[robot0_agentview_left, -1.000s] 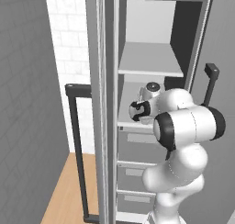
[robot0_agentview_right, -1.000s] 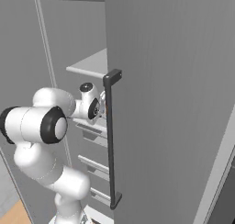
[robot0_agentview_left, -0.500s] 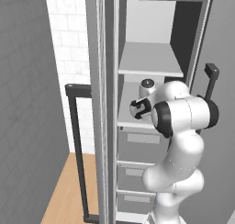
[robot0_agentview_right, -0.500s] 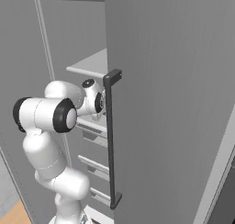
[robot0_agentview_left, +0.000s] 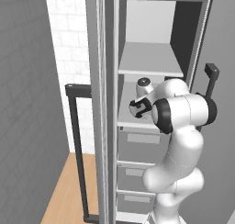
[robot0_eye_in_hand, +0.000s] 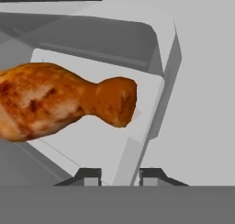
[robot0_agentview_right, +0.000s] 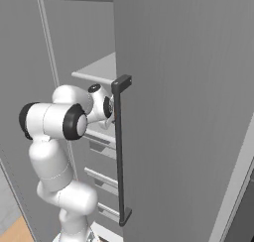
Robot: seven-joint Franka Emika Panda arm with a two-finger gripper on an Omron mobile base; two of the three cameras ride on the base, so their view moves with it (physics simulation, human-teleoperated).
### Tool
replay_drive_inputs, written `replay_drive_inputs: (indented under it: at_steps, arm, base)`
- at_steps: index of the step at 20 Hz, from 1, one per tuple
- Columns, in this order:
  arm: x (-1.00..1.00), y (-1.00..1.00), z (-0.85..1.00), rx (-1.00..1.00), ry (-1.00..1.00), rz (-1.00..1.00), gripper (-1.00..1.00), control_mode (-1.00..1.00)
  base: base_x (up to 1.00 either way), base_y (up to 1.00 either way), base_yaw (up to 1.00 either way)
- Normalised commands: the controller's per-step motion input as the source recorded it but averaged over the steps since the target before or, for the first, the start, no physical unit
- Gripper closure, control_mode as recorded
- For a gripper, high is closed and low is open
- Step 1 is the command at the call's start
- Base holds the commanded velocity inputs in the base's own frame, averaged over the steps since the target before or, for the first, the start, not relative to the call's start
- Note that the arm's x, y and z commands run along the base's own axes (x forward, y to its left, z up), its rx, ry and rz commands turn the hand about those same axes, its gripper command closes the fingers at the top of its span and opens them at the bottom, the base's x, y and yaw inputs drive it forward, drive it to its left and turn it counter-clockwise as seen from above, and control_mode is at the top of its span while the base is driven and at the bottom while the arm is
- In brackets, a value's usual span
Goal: Take the meat container that has the chicken drumstick and place it on the second highest rack of the freezer. Then take the vegetable container that has the sweet potato and carrot and place it on the highest rack of the freezer.
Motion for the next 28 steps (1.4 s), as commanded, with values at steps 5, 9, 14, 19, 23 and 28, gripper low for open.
replay_drive_inputs:
  at_steps: [5, 9, 14, 19, 23, 28]
  arm:
    - [0.0, 0.0, 0.0, 0.0, 0.0, 0.0, 1.0, -1.0]
    - [0.0, 0.0, 0.0, 0.0, 0.0, 0.0, 1.0, -1.0]
    - [0.0, 0.0, -0.05, 0.0, 0.0, 0.0, 1.0, -1.0]
    - [0.05, 0.0, 0.0, 0.0, 0.0, 0.0, -1.0, -1.0]
    - [0.12, 0.01, 0.0, -0.01, 0.02, 0.0, -1.0, -1.0]
    - [0.0, 0.0, 0.0, 0.0, 0.0, 0.0, -1.0, -1.0]
  base:
    - [0.0, 0.0, 0.0]
    - [0.0, 0.0, 0.0]
    - [0.0, 0.0, 0.0]
    - [0.0, 0.0, 0.0]
    - [0.0, 0.0, 0.0]
    - [0.0, 0.0, 0.0]
